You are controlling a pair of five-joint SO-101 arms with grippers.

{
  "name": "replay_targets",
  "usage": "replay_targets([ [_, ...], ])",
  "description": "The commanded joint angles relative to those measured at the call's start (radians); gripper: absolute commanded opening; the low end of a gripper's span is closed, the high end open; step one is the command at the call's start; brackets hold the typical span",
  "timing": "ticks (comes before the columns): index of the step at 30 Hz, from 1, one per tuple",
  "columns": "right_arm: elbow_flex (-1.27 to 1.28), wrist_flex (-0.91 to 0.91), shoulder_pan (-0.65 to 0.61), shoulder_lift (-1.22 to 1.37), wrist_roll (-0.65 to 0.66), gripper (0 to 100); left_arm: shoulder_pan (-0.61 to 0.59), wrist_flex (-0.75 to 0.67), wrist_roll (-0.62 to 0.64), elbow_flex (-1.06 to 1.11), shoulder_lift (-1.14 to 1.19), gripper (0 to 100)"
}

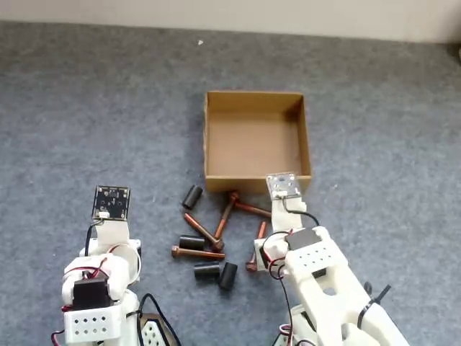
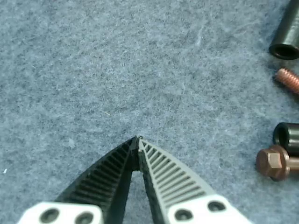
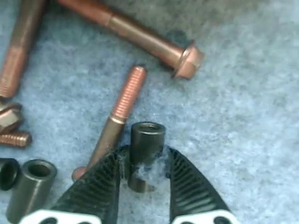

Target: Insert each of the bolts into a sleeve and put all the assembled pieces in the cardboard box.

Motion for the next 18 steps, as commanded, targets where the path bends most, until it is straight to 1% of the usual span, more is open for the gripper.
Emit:
replay_targets([
  [1, -0.013, -0.002, 0.002, 0.012, 0.020, 0.5, -0.013, 0.003, 0.006, -0.044, -0.001, 1],
  [6, -0.005, -0.001, 0.130, -0.179, 0.015, 0.5, -0.007, -0.003, 0.006, -0.157, -0.001, 1],
  [8, -0.004, -0.001, 0.156, -0.285, 0.014, 0.5, 0.016, -0.034, -0.005, -0.193, -0.001, 1],
  [12, 0.058, 0.012, 0.166, -0.479, 0.014, 0.5, 0.124, -0.087, -0.196, -0.206, 0.001, 1],
  [15, 0.104, 0.012, 0.189, -0.605, 0.014, 0.5, 0.239, -0.100, -0.216, -0.214, 0.008, 1],
  [18, 0.124, 0.012, 0.245, -0.711, 0.014, 0.5, 0.348, -0.094, -0.218, -0.252, 0.010, 1],
])
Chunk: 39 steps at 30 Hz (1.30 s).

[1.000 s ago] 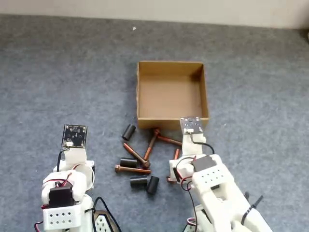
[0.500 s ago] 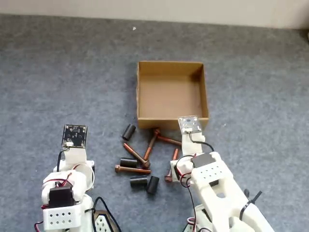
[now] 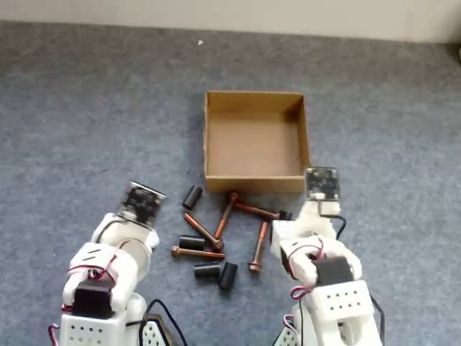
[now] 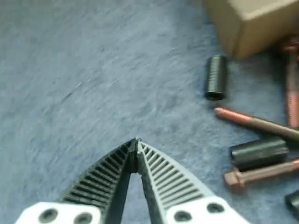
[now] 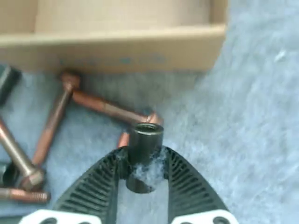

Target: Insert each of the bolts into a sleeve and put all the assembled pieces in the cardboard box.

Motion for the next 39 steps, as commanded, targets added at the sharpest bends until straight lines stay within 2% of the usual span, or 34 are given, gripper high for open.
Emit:
replay_targets([
  [1, 0.007, 0.002, 0.085, -0.180, 0.005, 0.5, 0.170, -0.023, -0.023, -0.096, 0.010, 1],
  [7, 0.022, 0.002, 0.193, -0.312, -0.084, 0.5, 0.262, -0.026, -0.023, -0.197, 0.108, 6],
  [13, 0.022, 0.002, 0.265, -0.363, -0.084, 0.5, 0.404, -0.032, -0.031, -0.426, 0.512, 6],
  [16, 0.022, -0.002, 0.315, -0.374, -0.084, 0.5, 0.492, -0.032, -0.137, -0.565, 0.746, 6],
  [20, 0.022, -0.002, 0.377, -0.400, -0.092, 0.5, 0.542, -0.041, -0.264, -0.733, 1.047, 12],
  [25, 0.022, -0.002, 0.456, -0.446, -0.147, 0.5, 0.568, -0.166, -0.315, -0.880, 1.360, 14],
  [29, 0.022, -0.002, 0.495, -0.487, -0.147, 0.5, 0.645, -0.262, -0.338, -0.932, 1.544, 14],
  [35, 0.024, 0.001, 0.495, -0.510, -0.147, 0.5, 0.734, -0.397, -0.338, -0.987, 1.702, 14],
  [39, 0.024, 0.001, 0.495, -0.510, -0.147, 0.5, 0.750, -0.414, -0.338, -1.070, 1.797, 14],
])
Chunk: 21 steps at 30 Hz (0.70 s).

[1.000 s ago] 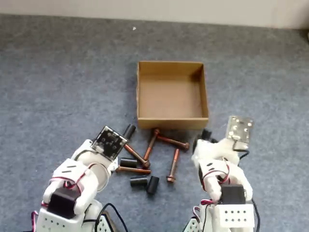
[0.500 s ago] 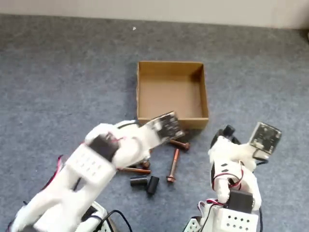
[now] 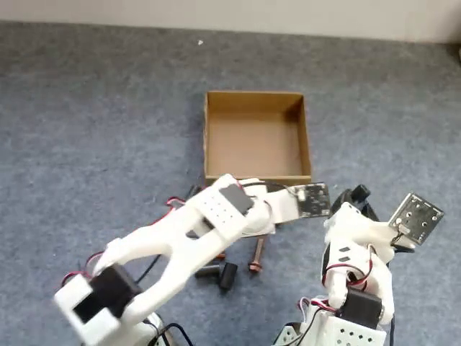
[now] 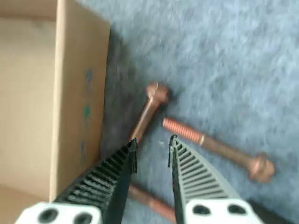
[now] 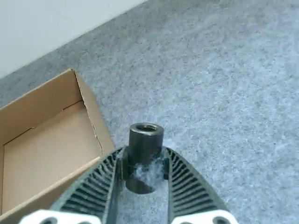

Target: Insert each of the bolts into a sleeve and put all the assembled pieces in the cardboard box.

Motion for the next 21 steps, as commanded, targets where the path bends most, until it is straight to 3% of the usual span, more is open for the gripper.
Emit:
replay_targets([
  [1, -0.013, 0.001, 0.013, -0.016, -0.009, 0.5, 0.028, -0.034, -0.009, -0.137, 0.090, 14],
  [9, -0.013, 0.001, 0.012, -0.018, -0.008, 0.5, 0.028, -0.029, -0.009, -0.272, 0.309, 14],
  [17, 0.001, -0.002, 0.012, -0.018, -0.003, 0.5, 0.021, -0.031, -0.008, -0.291, 0.358, 13],
  [21, 0.004, -0.002, 0.012, -0.018, -0.003, 0.5, 0.030, -0.028, -0.008, -0.289, 0.352, 3],
])
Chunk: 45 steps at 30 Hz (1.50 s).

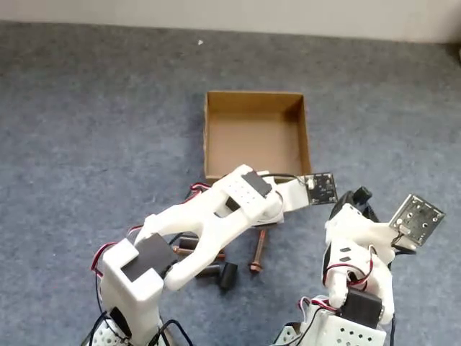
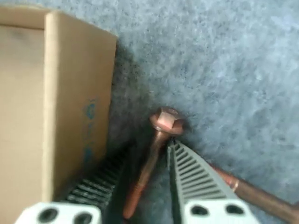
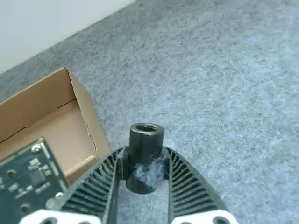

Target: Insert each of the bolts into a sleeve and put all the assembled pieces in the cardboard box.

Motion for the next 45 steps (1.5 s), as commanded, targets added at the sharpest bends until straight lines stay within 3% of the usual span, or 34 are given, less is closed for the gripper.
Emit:
replay_targets([
  [1, -0.008, -0.004, 0.002, -0.015, -0.003, 0.5, 0.027, -0.011, -0.008, -0.030, -0.012, 0],
  [8, -0.005, -0.004, 0.004, -0.015, -0.002, 0.5, 0.035, 0.155, 0.023, -0.031, -0.114, 0],
  [15, 0.013, -0.004, -0.004, -0.015, -0.002, 0.5, 0.016, 0.155, 0.170, 0.139, -0.501, 0],
  [20, 0.012, -0.010, -0.058, -0.015, -0.008, 0.5, -0.068, 0.158, 0.269, 0.246, -0.796, 0],
  [25, 0.016, -0.122, -0.206, -0.015, -0.006, 0.5, -0.174, 0.160, 0.368, 0.314, -1.055, 0],
  [30, 0.016, -0.191, -0.407, -0.015, -0.008, 0.5, -0.249, 0.158, 0.672, 0.361, -1.293, 0],
  [33, 0.018, -0.242, -0.526, -0.015, -0.008, 0.5, -0.314, 0.150, 0.730, 0.404, -1.425, 0],
  [37, 0.019, -0.332, -0.680, -0.015, 0.005, 0.5, -0.374, 0.037, 0.816, 0.501, -1.580, 0],
  [41, 0.033, -0.397, -0.837, -0.012, 0.192, 0.5, -0.414, -0.092, 0.922, 0.638, -1.727, 0],
  [45, 0.120, -0.519, -0.917, -0.013, 0.322, 0.5, -0.407, -0.158, 1.036, 0.762, -1.871, 0],
])
